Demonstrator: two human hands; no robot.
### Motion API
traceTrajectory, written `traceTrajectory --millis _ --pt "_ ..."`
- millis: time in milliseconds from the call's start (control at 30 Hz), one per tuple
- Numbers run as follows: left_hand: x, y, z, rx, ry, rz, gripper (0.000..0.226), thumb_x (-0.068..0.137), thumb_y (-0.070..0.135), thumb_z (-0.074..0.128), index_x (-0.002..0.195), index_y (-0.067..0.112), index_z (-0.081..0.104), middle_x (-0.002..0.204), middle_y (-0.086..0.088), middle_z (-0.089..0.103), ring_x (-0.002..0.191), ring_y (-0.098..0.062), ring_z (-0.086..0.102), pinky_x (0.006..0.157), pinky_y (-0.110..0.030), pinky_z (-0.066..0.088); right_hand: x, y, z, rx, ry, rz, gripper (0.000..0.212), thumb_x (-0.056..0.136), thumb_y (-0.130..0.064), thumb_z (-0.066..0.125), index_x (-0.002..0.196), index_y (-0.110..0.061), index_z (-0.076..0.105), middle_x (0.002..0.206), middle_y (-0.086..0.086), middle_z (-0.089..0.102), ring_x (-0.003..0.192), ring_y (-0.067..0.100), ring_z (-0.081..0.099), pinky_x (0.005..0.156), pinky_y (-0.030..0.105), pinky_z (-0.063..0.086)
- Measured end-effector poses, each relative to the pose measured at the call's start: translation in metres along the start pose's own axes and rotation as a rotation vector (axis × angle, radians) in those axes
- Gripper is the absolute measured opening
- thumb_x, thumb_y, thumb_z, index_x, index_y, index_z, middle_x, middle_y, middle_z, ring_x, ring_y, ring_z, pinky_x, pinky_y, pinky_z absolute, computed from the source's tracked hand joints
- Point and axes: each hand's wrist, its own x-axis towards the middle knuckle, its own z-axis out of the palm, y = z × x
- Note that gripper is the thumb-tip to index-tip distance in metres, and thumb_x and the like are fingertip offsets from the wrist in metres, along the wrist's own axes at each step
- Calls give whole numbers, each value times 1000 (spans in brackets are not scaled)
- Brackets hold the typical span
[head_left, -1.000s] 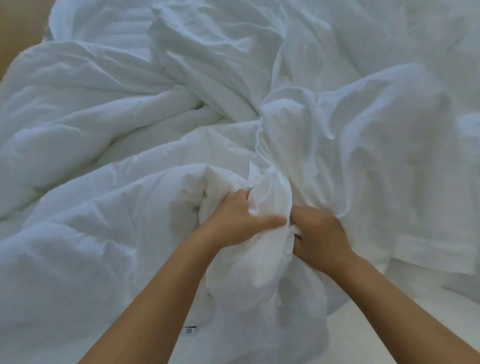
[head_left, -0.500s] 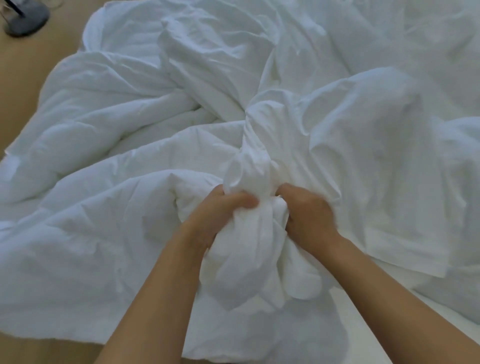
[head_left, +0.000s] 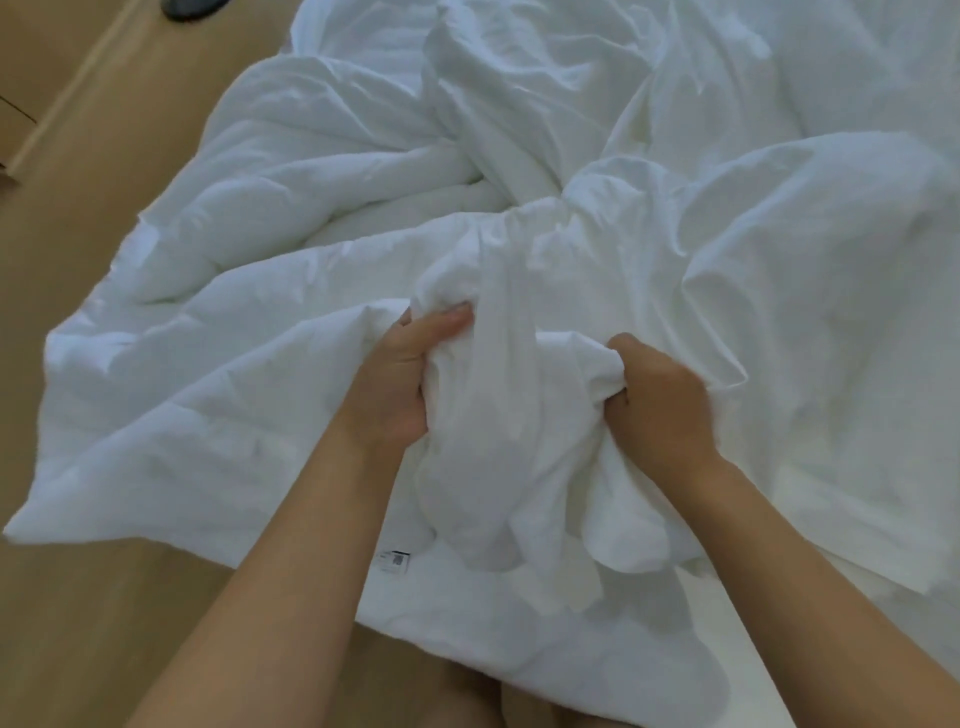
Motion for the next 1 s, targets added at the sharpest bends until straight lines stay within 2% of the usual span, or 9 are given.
traceTrajectory --millis 100,233,467,567,633,733,800,867,1000 --pt "-6 -14 -4 -59 -7 -15 21 79 20 58 92 9 71 80 -5 72 74 -18 70 65 -29 57 -2 0 -3 -21 11 -12 14 84 -7 46 71 -10 45 60 13 52 52 25 39 51 31 23" --pt "-22 -21 -27 223 59 -20 27 84 17 61 108 6 66 90 -7 71 83 -22 68 68 -31 56 12 -9 -6 -117 19 -142 10 76 6 59 72 -2 54 58 12 52 50 28 48 51 28 25" --pt "-22 7 -65 356 221 -34 34 76 25 61 105 8 68 88 -8 68 76 -21 65 63 -29 54 16 -26 6 -149 -11 -234 14 64 9 62 72 -1 56 62 15 59 54 35 56 53 29 27" --pt "-15 -1 -63 254 235 -11 25 85 29 59 101 12 70 83 -4 67 74 -19 63 65 -30 51 14 -13 3 -59 -276 -233 14 75 -15 62 88 -12 59 83 1 58 82 29 55 68 30 28" --pt "-10 -5 -61 119 220 -25 25 92 31 54 99 14 70 81 -3 66 74 -19 63 65 -30 52 10 3 -7 89 -542 -168 28 72 -48 63 93 -32 56 90 -16 51 92 11 49 78 25 28" --pt "-4 -7 -61 -21 163 -14 26 88 30 56 97 13 74 86 -5 69 78 -20 65 69 -31 54 4 12 -16 316 -554 50 52 68 -74 56 108 -40 57 111 -17 55 106 0 49 89 13 32" --pt "-4 -9 -63 -26 120 -46 23 84 27 58 86 14 77 80 -3 72 71 -17 69 63 -27 55 4 13 -6 137 -478 71 67 77 -63 58 129 -23 52 133 -4 48 126 14 41 105 25 28" --pt "-6 -10 -64 61 75 -182 21 79 22 59 81 14 78 78 -4 73 68 -16 70 59 -25 56 5 2 6 -31 -531 87 78 76 -60 62 137 -17 41 145 3 36 134 23 31 111 35 22" --pt "-14 -18 -71 265 13 -375 27 78 24 66 103 15 72 105 -12 70 91 -27 69 76 -37 58 10 -24 27 -320 -689 114 92 71 -65 64 141 -14 33 146 10 31 134 31 29 105 46 30"
